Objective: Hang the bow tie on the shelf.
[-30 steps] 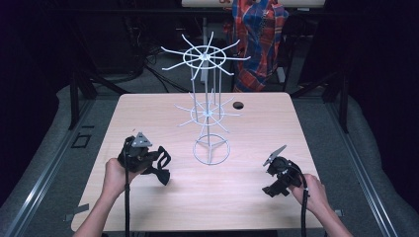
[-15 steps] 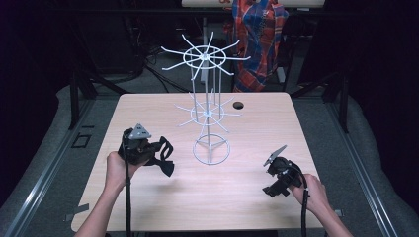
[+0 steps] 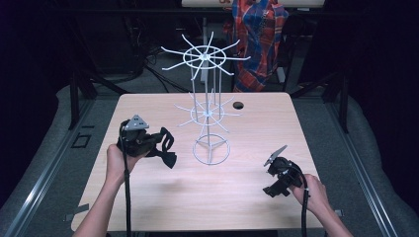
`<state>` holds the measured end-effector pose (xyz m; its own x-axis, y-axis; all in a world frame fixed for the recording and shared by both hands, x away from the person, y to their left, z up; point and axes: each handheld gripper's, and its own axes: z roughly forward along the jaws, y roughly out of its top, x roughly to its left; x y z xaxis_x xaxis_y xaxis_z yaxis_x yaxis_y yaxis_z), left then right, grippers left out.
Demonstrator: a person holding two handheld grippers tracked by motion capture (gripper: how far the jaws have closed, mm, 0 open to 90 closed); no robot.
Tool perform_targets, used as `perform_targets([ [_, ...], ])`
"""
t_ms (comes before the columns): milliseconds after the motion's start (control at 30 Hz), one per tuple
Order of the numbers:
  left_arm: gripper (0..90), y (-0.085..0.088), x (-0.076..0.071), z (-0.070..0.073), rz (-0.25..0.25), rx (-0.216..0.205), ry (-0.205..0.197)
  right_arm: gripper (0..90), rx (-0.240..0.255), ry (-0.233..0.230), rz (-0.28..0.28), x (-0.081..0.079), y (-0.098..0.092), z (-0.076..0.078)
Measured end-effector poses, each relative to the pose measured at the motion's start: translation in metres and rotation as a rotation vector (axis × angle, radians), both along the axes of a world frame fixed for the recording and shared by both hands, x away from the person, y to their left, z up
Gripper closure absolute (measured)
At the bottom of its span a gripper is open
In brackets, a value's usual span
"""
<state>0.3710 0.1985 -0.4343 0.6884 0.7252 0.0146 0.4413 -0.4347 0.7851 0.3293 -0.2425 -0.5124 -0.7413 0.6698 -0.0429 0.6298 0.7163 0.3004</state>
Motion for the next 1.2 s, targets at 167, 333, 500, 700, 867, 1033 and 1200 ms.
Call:
perform_targets([
  [167, 86.9, -0.004, 0.001, 0.010, -0.011, -0.009, -0.023, 15.4, 0.005, 0.002, -0.001, 0.000, -0.001, 0.000],
  [333, 86.9, -0.004, 0.001, 0.014, -0.012, -0.016, -0.042, 15.5, 0.003, 0.000, -0.005, 0.000, -0.001, 0.000],
  [500, 86.9, -0.001, 0.000, 0.020, -0.010, -0.036, -0.058, 15.5, 0.000, 0.003, -0.004, 0.000, 0.000, -0.001],
  [700, 86.9, -0.004, 0.002, 0.023, -0.013, -0.054, -0.071, 15.5, 0.000, 0.006, -0.008, 0.001, -0.001, -0.001],
  [867, 86.9, -0.006, 0.003, 0.024, -0.016, -0.060, -0.073, 15.5, 0.012, 0.004, -0.016, 0.000, -0.001, -0.002],
  [1033, 86.9, -0.008, 0.006, 0.026, -0.014, -0.062, -0.078, 15.5, -0.007, 0.004, -0.009, 0.001, -0.002, -0.001],
  [1200, 86.8, -0.012, 0.008, 0.027, -0.015, -0.063, -0.083, 15.5, -0.008, 0.006, -0.009, 0.001, -0.002, -0.001],
])
